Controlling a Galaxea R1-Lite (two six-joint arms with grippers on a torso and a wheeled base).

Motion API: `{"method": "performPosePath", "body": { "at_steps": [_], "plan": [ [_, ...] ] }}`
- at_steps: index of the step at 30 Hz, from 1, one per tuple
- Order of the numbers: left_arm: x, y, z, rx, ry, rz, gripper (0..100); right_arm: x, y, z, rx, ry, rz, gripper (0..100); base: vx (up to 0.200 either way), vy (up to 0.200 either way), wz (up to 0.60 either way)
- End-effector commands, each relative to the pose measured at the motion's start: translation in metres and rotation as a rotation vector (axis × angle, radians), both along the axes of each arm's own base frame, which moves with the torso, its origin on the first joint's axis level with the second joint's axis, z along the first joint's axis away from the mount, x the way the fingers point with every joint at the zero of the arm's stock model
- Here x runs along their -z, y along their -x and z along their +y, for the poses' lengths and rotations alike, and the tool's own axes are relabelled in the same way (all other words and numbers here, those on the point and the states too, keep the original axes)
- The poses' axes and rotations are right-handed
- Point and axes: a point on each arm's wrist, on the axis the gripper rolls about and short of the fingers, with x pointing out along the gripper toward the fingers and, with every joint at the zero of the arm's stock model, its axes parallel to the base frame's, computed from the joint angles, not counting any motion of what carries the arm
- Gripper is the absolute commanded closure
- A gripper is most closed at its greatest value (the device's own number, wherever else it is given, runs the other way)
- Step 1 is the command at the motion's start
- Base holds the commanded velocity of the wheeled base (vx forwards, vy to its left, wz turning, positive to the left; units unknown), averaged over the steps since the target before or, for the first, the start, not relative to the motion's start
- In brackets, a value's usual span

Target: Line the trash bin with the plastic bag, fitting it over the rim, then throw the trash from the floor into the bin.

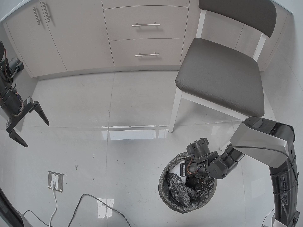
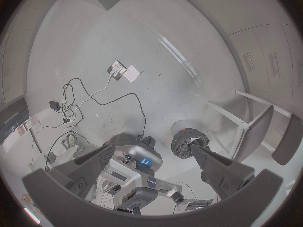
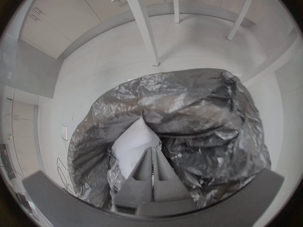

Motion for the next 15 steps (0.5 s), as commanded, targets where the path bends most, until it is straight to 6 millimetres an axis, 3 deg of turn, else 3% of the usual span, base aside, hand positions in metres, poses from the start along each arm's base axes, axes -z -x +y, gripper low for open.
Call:
{"method": "performPosePath", "body": {
  "at_steps": [1, 15],
  "plan": [
    [0.014, -0.014, -0.001, 0.013, 0.012, 0.054, 0, 0.018, -0.005, -0.002, -0.013, 0.015, 0.006, 100, 0.0, 0.0, 0.0],
    [0.028, -0.028, -0.013, 0.058, 0.018, 0.099, 0, 0.021, -0.008, -0.006, -0.029, 0.039, 0.007, 100, 0.0, 0.0, 0.0]
  ]
}}
